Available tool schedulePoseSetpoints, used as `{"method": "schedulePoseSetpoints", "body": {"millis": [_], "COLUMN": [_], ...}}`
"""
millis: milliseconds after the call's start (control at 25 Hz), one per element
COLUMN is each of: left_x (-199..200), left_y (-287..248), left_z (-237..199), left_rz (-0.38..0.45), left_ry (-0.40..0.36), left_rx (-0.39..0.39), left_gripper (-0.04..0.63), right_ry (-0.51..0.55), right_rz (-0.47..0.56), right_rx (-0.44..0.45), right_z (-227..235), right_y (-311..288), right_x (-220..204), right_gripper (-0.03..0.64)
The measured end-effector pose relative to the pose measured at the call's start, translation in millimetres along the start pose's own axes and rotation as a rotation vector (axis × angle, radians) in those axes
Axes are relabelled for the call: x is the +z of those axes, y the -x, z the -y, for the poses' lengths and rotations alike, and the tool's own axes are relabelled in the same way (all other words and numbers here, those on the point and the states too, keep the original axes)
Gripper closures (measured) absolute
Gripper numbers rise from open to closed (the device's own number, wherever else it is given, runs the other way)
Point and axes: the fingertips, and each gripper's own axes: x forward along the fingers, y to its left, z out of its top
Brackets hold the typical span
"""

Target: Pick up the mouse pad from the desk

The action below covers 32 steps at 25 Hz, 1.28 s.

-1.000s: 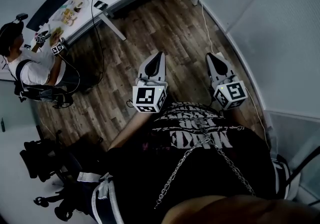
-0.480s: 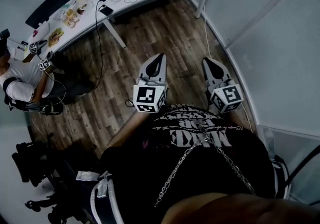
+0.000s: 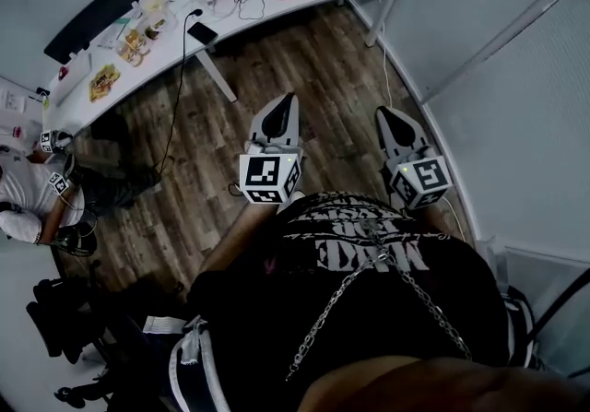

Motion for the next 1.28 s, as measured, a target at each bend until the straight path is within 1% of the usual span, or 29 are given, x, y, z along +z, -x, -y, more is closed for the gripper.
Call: {"method": "schedulePoseSetpoints", "body": {"millis": [160, 280, 440, 520, 680, 840, 960, 1040, 1200, 1280], "left_x": [-9.9, -14.2, -17.7, -23.2, -30.0, -30.1, -22.3, -21.6, -31.7, -38.3], "left_y": [-12.7, -20.1, -31.8, -36.7, -54.1, -86.4, -111.4, -128.3, -161.6, -180.3], "left_z": [-25.0, -34.8, -48.8, -53.0, -60.9, -72.2, -78.1, -80.4, -84.9, -85.3], "left_rz": [-0.028, -0.045, -0.039, -0.058, -0.082, -0.088, -0.079, -0.078, -0.108, -0.125], "left_ry": [0.023, 0.042, 0.052, 0.063, 0.043, 0.05, 0.038, 0.035, 0.046, 0.063], "left_rx": [-0.01, -0.02, -0.018, -0.013, -0.021, 0.003, 0.014, 0.02, 0.027, 0.032], "left_gripper": [0.588, 0.588, 0.588, 0.588, 0.588, 0.588, 0.588, 0.588, 0.588, 0.588], "right_ry": [-0.008, -0.004, -0.009, -0.015, -0.024, -0.03, -0.027, -0.046, -0.06, -0.06], "right_rz": [-0.016, -0.033, -0.03, -0.039, -0.057, -0.056, -0.038, -0.041, -0.053, -0.064], "right_rx": [-0.011, -0.02, -0.033, -0.03, -0.016, 0.014, 0.039, 0.043, 0.053, 0.051], "right_z": [-5.9, -3.5, 5.3, 7.2, 16.7, 39.1, 58.2, 72.3, 99.0, 116.4], "right_y": [-26.7, -39.8, -56.0, -61.3, -81.6, -111.9, -134.8, -150.1, -176.1, -186.7], "right_x": [-3.4, -2.9, -2.2, -7.9, -15.2, -8.6, 0.7, 4.8, 6.0, 6.8], "right_gripper": [0.62, 0.62, 0.62, 0.62, 0.62, 0.62, 0.62, 0.62, 0.62, 0.62]}}
